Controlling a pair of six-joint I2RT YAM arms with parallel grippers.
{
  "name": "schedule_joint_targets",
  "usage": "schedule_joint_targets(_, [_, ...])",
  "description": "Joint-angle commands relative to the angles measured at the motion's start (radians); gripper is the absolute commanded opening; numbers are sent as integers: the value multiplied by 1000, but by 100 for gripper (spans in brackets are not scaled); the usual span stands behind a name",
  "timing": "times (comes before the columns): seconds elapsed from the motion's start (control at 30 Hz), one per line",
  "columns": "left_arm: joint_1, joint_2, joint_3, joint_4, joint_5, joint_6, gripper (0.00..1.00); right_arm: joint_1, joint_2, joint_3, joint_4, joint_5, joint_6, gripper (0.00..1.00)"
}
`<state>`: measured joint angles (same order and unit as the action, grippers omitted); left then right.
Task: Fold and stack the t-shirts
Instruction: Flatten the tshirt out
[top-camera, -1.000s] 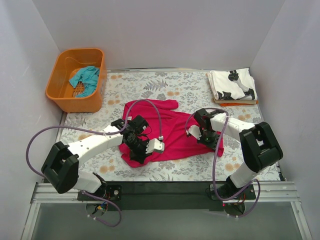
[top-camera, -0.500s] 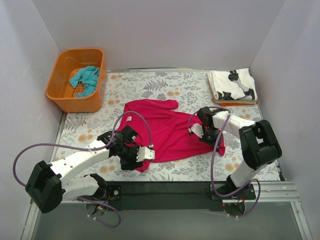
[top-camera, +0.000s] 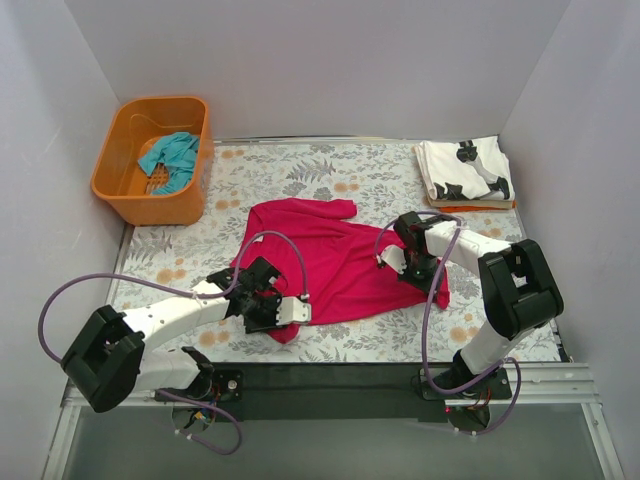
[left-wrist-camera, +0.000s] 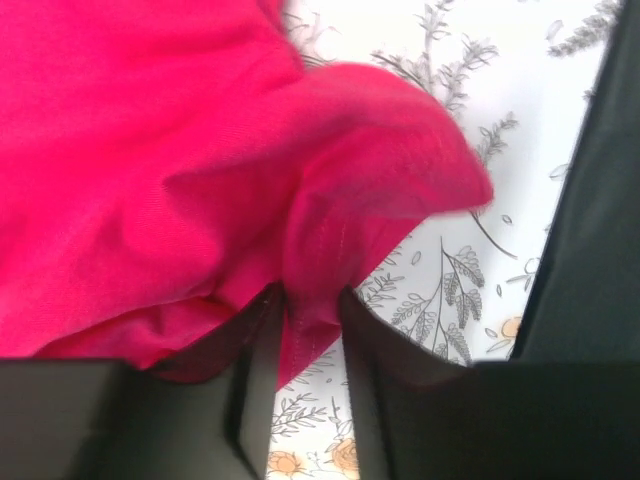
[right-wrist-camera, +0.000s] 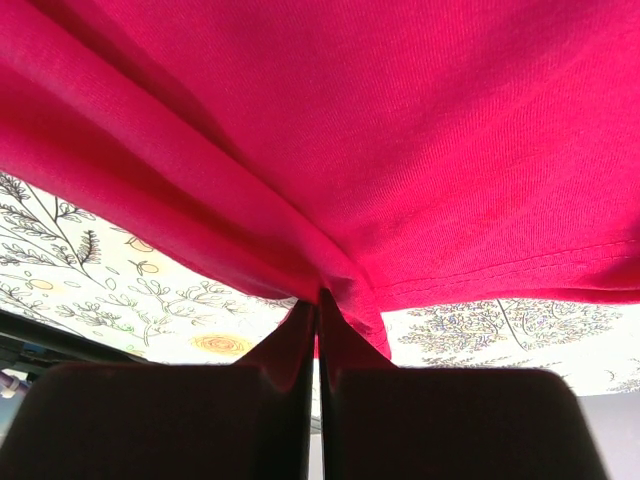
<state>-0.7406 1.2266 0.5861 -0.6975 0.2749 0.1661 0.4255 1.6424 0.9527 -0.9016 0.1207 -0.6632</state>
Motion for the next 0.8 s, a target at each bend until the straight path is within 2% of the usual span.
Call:
schedule_joint_targets(0.0, [4,27,-55,39,-23,21,19,-7,-7,-5,-11,-19,-30,3])
schedule_joint_targets(0.07, [4,24,-54,21,-14,23,7,-7,-10,-28,-14,-16,-35,19])
schedule_joint_targets(0.13, [4,10,-48,9,-9,15,2,-7,-33,-48,-22,-12,-50,48])
schedule_joint_targets(0.2, [4,1,-43,-7,-6,10,0,-7,-61,-80,-28,-1,-58,64])
schedule_joint_targets(0.37, [4,-6,-40,-23,-8,-3,0,-22,-133,-124,-39,37,-78,65])
schedule_joint_targets(0.43, [4,-4,-40,-26,-6,-8,0,-28,-167,-137,-39,56,-84,59])
schedule_joint_targets(0.57, [4,-1,-39,-31,-8,-13,0,-44,-223,-140,-43,71,-107,56])
schedule_joint_targets(0.7, [4,-1,-35,-34,-8,-10,0,-48,-276,-135,-74,36,-141,45])
schedule_joint_targets(0.77, [4,5,-34,-31,-9,-10,0,-48,-271,-157,-74,24,-148,44])
